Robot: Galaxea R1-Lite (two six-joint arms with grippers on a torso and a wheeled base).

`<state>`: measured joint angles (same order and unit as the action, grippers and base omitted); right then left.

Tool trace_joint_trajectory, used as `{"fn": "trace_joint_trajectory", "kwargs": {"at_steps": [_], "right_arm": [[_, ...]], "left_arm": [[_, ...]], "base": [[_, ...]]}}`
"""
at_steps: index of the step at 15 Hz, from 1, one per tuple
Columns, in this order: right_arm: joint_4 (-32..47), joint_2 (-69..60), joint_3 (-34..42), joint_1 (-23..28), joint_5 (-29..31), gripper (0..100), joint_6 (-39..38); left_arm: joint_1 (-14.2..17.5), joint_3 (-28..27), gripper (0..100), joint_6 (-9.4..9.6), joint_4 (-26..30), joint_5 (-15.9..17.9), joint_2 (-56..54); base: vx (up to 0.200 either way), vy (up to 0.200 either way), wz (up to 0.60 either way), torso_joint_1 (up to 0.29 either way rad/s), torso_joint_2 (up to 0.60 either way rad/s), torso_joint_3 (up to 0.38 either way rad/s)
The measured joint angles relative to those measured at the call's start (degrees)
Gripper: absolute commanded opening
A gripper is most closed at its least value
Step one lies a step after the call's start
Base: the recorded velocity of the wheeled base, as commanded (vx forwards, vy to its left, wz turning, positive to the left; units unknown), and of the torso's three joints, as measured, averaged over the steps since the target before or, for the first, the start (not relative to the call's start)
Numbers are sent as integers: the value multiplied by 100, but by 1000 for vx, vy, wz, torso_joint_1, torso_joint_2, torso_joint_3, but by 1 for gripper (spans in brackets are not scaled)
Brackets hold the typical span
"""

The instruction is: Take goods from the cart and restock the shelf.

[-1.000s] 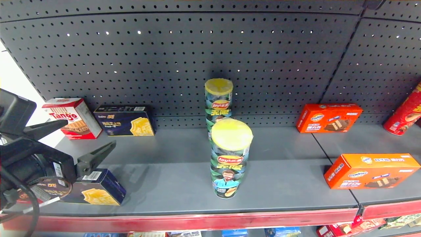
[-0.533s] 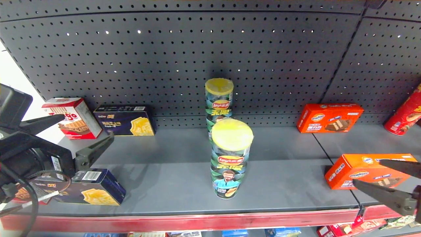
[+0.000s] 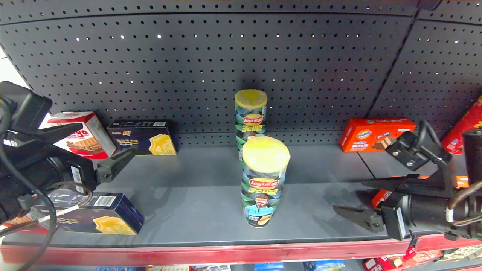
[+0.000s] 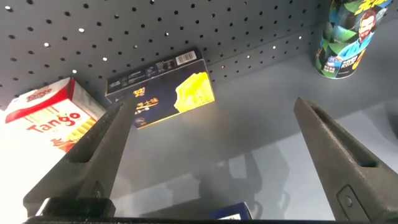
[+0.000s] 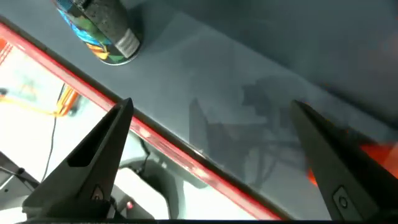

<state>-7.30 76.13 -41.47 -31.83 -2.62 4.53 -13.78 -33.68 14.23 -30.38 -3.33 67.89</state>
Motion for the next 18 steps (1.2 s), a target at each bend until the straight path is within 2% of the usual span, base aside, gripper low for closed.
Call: {"fn": "trace_joint_trajectory", "kwargs": {"at_steps": [6,18], "right_arm": [[0,874,-634,-400,107,100,2],[-6,1770,-1429,-714,191,100,9]], "left_arm": [[5,-132,100,0,-132,2,221],[44,-315,100,0,-308,2,551]], "base": [[0,0,0,0,0,0],[0,0,0,0,0,0]]}}
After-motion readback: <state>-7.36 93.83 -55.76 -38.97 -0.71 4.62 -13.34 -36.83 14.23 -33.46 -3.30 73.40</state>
